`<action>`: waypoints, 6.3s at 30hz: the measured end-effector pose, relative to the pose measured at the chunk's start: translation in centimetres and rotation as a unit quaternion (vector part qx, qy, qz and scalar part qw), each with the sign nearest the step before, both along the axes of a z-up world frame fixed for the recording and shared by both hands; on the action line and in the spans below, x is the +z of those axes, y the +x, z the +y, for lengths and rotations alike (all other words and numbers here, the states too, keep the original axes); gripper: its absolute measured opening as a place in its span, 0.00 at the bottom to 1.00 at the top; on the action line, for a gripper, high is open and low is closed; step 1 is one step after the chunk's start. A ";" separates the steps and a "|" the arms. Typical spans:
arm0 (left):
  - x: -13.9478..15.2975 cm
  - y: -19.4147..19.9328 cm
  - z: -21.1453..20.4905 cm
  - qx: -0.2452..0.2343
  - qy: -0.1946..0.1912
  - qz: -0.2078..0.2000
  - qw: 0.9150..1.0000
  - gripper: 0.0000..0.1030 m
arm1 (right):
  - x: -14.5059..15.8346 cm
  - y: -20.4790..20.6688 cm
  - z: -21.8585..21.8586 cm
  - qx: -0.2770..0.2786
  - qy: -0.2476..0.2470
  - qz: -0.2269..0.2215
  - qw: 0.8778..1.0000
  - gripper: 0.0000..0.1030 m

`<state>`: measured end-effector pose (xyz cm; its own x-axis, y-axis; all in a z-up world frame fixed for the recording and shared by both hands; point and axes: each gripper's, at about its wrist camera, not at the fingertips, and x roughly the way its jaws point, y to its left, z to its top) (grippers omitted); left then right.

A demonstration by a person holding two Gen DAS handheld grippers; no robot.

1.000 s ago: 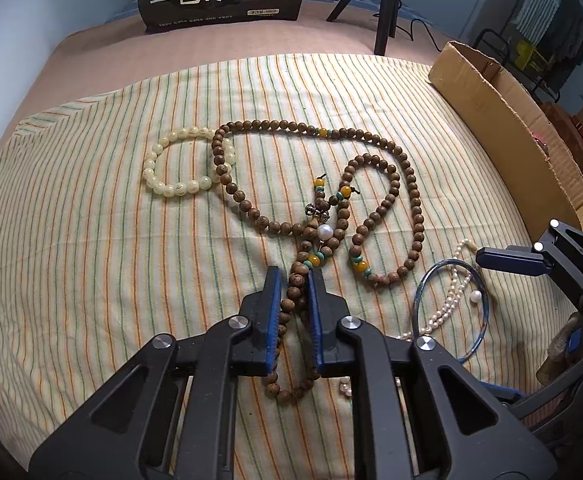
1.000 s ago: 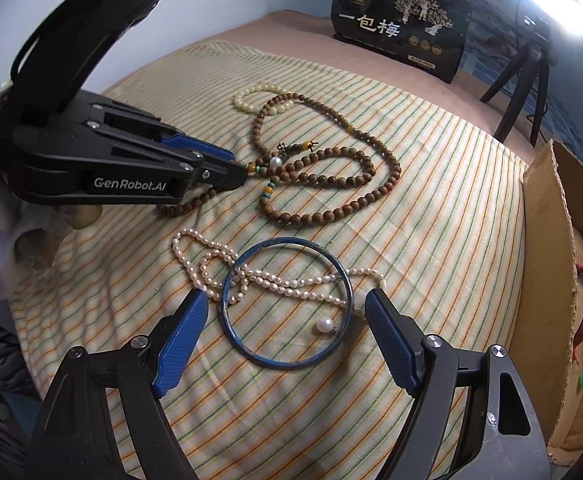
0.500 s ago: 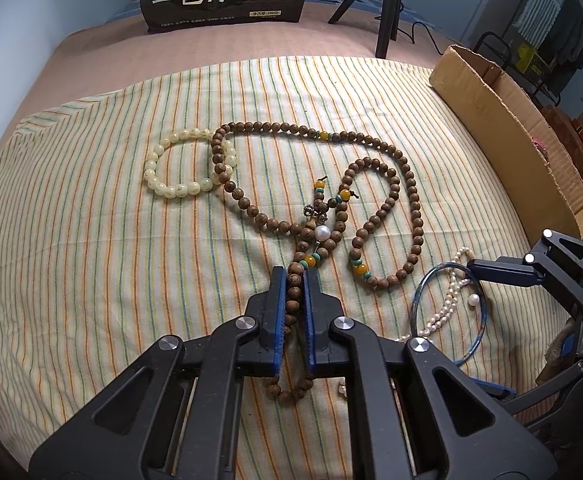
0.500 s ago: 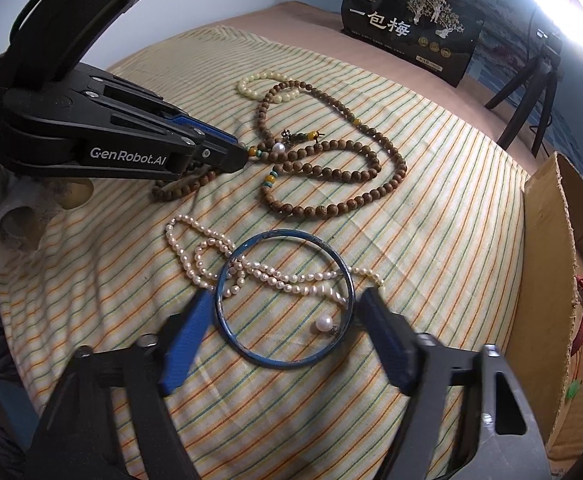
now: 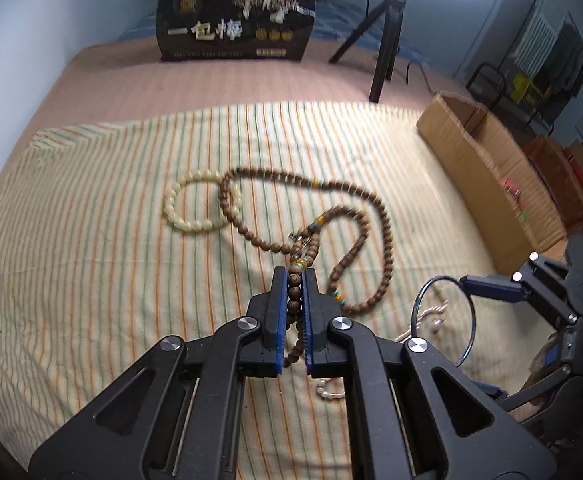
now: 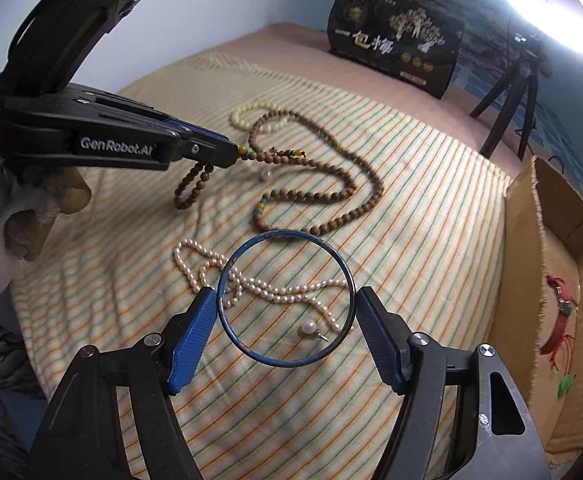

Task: Organize jewelry
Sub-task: 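Lift the bead necklace and blue bangle and carry both over the box, then open both tools to drop the necklace and bangle into the box, then grasp the pearl necklace with the left tool while the right tool grasps the loose pearl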

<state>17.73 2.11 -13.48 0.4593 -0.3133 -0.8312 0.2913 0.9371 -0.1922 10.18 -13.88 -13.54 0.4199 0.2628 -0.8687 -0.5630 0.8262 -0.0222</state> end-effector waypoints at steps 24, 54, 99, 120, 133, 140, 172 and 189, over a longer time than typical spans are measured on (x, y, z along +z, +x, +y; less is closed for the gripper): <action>12.3 -2.7 -1.3 0.012 -0.083 -0.128 0.988 0.04 | 7.9 -0.9 -4.8 -0.034 0.049 -0.068 0.996 0.69; 23.5 -1.3 -11.0 -0.049 -0.128 -0.216 0.967 0.04 | 12.0 -1.0 -16.4 -0.135 0.042 -0.089 0.986 0.69; 13.3 4.6 -22.1 -0.114 -0.083 -0.116 0.983 0.01 | 6.4 1.9 -23.2 -0.190 0.037 0.003 0.981 0.69; 10.0 2.5 -13.9 -0.066 -0.036 -0.086 0.994 0.17 | 7.2 1.7 -20.6 -0.172 0.023 -0.010 0.985 0.79; 8.3 -0.5 -5.4 -0.025 -0.015 -0.069 0.997 0.31 | 8.8 -0.2 -16.5 -0.138 0.032 -0.044 0.989 0.79; 7.5 -1.8 -2.5 -0.018 -0.010 -0.061 0.998 0.31 | 8.8 -0.7 -14.0 -0.112 0.040 -0.048 0.992 0.79; -2.3 -5.0 -7.3 -0.137 0.061 0.035 0.988 0.31 | 1.9 -1.4 -5.2 -0.036 0.036 0.044 0.998 0.57; -4.3 -3.0 -7.7 -0.125 0.082 0.032 0.988 0.06 | -1.5 0.8 -3.1 -0.024 0.014 0.067 0.997 0.47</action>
<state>14.74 -5.57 -17.80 0.3291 -0.2693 -0.9051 0.5103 0.8572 -0.0695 11.01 -16.99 -15.02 0.3134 0.2707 -0.9102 -0.5198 0.8510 0.0741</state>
